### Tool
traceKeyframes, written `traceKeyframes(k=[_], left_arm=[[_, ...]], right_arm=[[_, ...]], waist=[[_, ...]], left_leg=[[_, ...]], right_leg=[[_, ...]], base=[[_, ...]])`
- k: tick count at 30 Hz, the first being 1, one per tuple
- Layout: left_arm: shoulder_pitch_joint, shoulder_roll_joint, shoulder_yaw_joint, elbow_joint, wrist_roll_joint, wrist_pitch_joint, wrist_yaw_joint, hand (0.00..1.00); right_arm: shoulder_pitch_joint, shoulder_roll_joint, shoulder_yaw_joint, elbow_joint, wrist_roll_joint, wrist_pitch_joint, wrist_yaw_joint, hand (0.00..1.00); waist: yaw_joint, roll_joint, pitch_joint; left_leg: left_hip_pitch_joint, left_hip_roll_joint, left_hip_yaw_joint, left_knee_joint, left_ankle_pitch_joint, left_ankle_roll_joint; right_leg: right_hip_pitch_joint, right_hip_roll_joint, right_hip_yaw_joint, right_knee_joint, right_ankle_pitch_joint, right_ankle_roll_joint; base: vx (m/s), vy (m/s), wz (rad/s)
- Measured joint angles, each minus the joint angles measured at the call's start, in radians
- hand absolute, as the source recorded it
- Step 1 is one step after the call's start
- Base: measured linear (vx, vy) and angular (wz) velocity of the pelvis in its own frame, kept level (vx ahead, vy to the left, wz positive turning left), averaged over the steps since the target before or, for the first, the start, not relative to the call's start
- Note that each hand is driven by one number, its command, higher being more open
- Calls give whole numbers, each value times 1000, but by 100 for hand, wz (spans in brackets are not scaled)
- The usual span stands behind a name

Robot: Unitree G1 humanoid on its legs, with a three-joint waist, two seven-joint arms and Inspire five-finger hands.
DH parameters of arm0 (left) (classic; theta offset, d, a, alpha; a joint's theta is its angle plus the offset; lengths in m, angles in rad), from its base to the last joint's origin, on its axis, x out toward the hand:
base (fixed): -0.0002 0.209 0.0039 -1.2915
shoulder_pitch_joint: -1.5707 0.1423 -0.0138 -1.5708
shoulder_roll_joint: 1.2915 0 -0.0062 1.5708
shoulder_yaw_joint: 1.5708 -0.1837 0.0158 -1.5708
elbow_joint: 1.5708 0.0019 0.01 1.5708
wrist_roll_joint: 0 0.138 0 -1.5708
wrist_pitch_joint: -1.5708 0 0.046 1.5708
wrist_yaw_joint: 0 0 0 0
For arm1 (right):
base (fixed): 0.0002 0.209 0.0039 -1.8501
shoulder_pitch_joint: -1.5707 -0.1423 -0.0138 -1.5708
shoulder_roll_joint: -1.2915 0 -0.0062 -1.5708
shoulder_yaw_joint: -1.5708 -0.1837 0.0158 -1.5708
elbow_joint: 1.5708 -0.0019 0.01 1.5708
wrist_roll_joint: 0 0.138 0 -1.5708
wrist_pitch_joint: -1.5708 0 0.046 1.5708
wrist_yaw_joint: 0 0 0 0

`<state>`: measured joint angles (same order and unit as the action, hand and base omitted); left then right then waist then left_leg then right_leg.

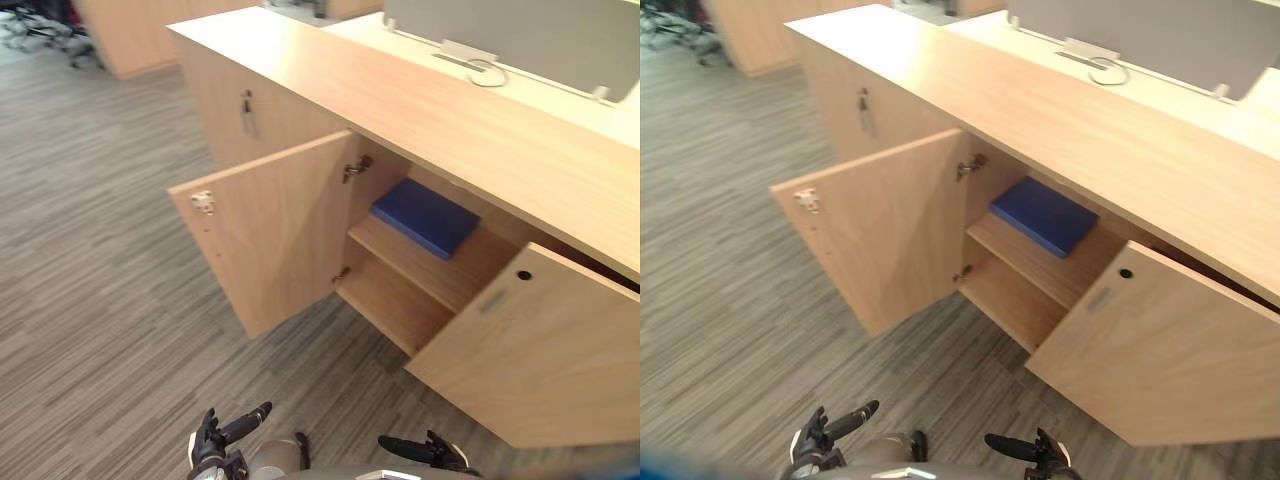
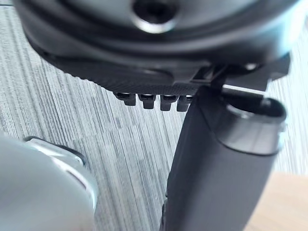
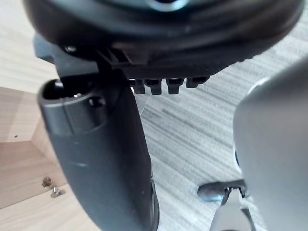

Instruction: Walk over to the cabinet, pick up the folder, carry it to the office cabinet, place the folder inside the office cabinet, then close the office cabinet door

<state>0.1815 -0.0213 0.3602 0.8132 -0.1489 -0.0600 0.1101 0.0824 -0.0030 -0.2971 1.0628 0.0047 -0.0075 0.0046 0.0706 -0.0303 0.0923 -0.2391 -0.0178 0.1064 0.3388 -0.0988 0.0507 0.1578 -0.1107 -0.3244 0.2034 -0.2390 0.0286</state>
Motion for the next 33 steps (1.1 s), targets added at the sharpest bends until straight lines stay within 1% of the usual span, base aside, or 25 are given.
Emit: traceKeyframes(k=[1,2,3,4,5,6,8,11,12,13,16,17,18,20,21,22,23,24,25,26,28,30,31,32,33], left_arm=[[5,10,0,5,-8,-4,3,100],[10,13,3,11,-21,-6,4,100],[13,13,8,11,-27,-6,4,100],[29,4,13,12,-46,-10,9,100],[35,-4,16,15,-52,-11,10,100],[39,-20,18,17,-63,-11,11,100],[40,-30,20,11,-91,-10,10,100],[38,-30,42,-86,-95,-10,13,100],[33,-30,66,-137,-95,-10,15,100],[29,-30,85,-167,-95,-9,16,100],[22,-20,165,-274,-91,-9,30,100],[3,3,206,-295,-80,-9,37,100],[-4,21,219,-295,-77,-8,40,100],[-22,86,246,-295,-76,-3,41,100],[-26,103,250,-295,-77,-3,39,100],[-39,137,251,-295,-78,0,35,100],[-55,169,250,-294,-86,4,22,100],[-62,186,250,-292,-87,4,16,100],[-81,226,250,-274,-101,4,4,100],[-102,267,250,-246,-119,6,-9,100],[-137,316,248,-208,-120,8,-21,100],[-161,339,243,-197,-117,8,-28,100],[-173,344,232,-197,-116,8,-29,100],[-176,345,222,-198,-115,8,-29,100],[-190,336,193,-203,-114,15,-32,100]], right_arm=[[-5,0,-7,1,33,-10,-5,100],[-14,2,-32,5,71,-15,-5,100],[-15,2,-41,5,86,-16,-6,100],[-12,-2,-56,6,103,-17,-6,100],[-10,-3,-66,7,114,-17,-7,100],[-8,-4,-83,8,116,-16,-10,100],[15,-8,-87,9,118,-15,-15,100],[22,-2,-105,8,128,-15,-15,100],[22,2,-106,8,128,-15,-14,100],[21,3,-112,6,135,-13,-14,100],[33,-5,-116,-2,136,-13,-14,100],[38,-9,-117,-4,136,-12,-13,100],[39,-9,-117,-5,136,-12,-12,100],[43,-9,-123,-5,133,-9,-5,100],[46,-9,-124,-4,132,-6,-2,100],[44,-11,-128,-4,132,-4,4,100],[43,-14,-136,-3,130,2,12,100],[42,-15,-139,-2,122,4,15,100],[38,-14,-142,0,115,4,23,100],[36,-14,-145,0,115,4,34,100],[36,-16,-146,1,115,4,41,100],[38,-17,-152,5,114,4,46,100],[39,-18,-155,8,114,4,52,100],[39,-18,-155,11,113,4,54,100],[40,-22,-156,12,114,4,60,100]], waist=[[0,0,-1],[0,6,0],[-1,10,-2],[-6,18,-3],[-10,26,-4],[-24,36,3],[-25,40,5],[-30,22,15],[-31,11,20],[-37,12,20],[-50,18,17],[-51,19,18],[-51,18,18],[-51,6,12],[-50,6,12],[-49,10,14],[-49,16,12],[-47,19,10],[-43,26,6],[-43,34,0],[-48,40,-4],[-51,48,-10],[-55,48,-11],[-55,47,-12],[-60,42,-11]], left_leg=[[25,-25,-10,-82,51,3],[63,-41,-14,-192,117,5],[88,-45,-15,-258,152,4],[146,-50,-14,-388,211,-7],[171,-51,-15,-435,232,-13],[174,-50,-18,-435,238,-12],[195,-51,-18,-435,239,-11],[197,-59,-15,-435,239,-11],[195,-66,-10,-435,240,-11],[194,-66,-10,-435,240,-12],[191,-67,8,-435,240,-11],[190,-68,25,-435,238,-9],[191,-71,27,-435,236,-5],[202,-86,44,-435,220,14],[206,-89,51,-435,214,19],[217,-93,57,-435,204,22],[231,-88,62,-435,195,20],[238,-82,69,-435,190,19],[253,-67,81,-434,181,19],[268,-50,87,-434,170,15],[293,-26,96,-433,161,10],[308,-6,97,-429,152,4],[319,4,98,-428,142,1],[320,6,101,-426,135,-2],[251,12,100,-300,70,-4]], right_leg=[[4,-11,0,-21,12,5],[0,-24,-1,-37,30,29],[0,-25,-1,-46,38,40],[1,-25,-2,-58,43,49],[4,-23,-4,-61,43,49],[14,-22,-12,-64,43,49],[37,-22,-15,-69,43,49],[54,-24,-18,-105,28,46],[57,-31,-23,-120,7,50],[56,-31,-27,-118,0,47],[56,-34,-28,-124,-6,57],[56,-39,-23,-128,-14,67],[56,-43,-20,-128,-14,69],[58,-62,-3,-126,-4,85],[60,-65,3,-124,0,88],[68,-68,11,-121,11,99],[73,-65,24,-115,29,99],[73,-61,34,-112,39,95],[74,-49,55,-104,61,83],[73,-35,69,-89,82,62],[70,-17,92,-57,107,38],[54,-4,101,-11,115,28],[55,-2,108,-2,95,12],[54,-1,108,-12,90,5],[37,-9,104,-27,86,-4]], base=[[-41,-32,36],[-55,-50,26],[-59,-73,4],[-42,-64,-6],[-50,-72,-1],[-77,-48,-1],[-101,-28,-2],[-125,-7,-6],[-106,-11,-4],[-96,-9,0],[-21,8,0],[28,22,-9],[65,23,-13],[102,19,-21],[135,17,-25],[146,24,-22],[148,29,-21],[178,56,-31],[181,57,-35],[184,57,-32],[124,35,-21],[155,17,-15],[115,-7,-11],[69,-66,-1],[34,-82,5]])
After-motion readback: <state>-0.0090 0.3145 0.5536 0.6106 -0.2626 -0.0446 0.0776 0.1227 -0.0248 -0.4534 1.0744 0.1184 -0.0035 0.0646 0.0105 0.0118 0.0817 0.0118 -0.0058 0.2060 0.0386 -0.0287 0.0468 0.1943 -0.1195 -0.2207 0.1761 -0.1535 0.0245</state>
